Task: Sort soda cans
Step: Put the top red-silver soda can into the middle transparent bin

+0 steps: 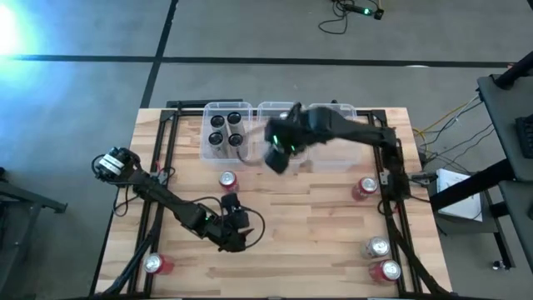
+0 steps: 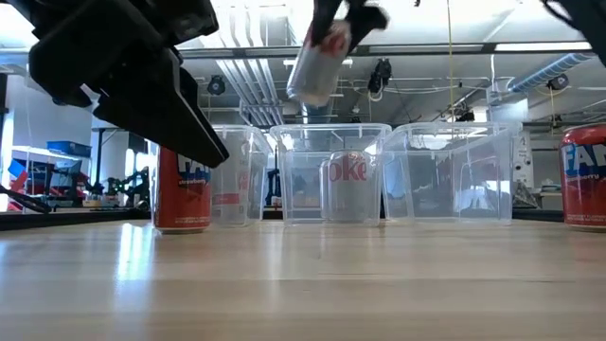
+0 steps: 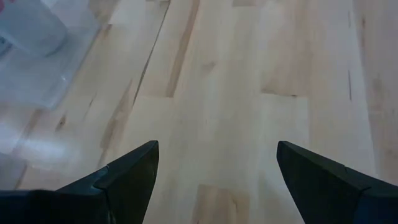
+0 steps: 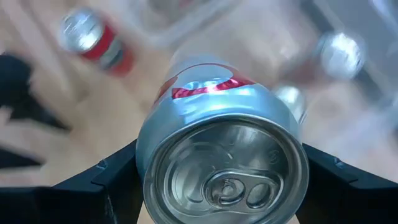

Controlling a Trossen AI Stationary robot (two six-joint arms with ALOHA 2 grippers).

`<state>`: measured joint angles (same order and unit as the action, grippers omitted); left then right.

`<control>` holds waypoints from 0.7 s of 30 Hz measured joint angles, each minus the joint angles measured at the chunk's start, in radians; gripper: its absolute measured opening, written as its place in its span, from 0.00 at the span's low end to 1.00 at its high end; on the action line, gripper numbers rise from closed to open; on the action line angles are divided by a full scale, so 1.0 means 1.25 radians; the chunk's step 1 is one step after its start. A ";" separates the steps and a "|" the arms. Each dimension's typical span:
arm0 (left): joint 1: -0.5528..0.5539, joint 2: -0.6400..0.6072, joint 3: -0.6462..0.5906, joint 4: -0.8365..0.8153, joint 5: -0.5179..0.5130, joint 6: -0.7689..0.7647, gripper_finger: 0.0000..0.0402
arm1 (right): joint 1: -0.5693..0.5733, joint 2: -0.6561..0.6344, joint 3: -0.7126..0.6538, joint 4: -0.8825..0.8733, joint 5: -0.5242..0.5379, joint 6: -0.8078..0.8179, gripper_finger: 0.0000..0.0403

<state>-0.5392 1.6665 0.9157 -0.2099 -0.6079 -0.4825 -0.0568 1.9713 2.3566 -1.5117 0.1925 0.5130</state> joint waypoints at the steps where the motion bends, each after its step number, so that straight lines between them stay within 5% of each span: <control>1: -0.001 0.000 0.000 -0.001 0.000 -0.002 0.77 | -0.024 0.010 0.001 0.018 -0.003 -0.040 0.74; 8: -0.009 0.000 -0.001 -0.015 0.000 -0.021 0.77 | -0.152 0.035 -0.051 0.048 -0.040 -0.229 0.74; 21: -0.003 0.000 -0.002 -0.015 -0.027 -0.054 0.77 | -0.193 0.104 -0.066 0.103 -0.076 -0.470 0.75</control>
<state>-0.5434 1.6665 0.9138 -0.2283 -0.6411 -0.5498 -0.2984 2.1007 2.2738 -1.3831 0.0975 -0.0740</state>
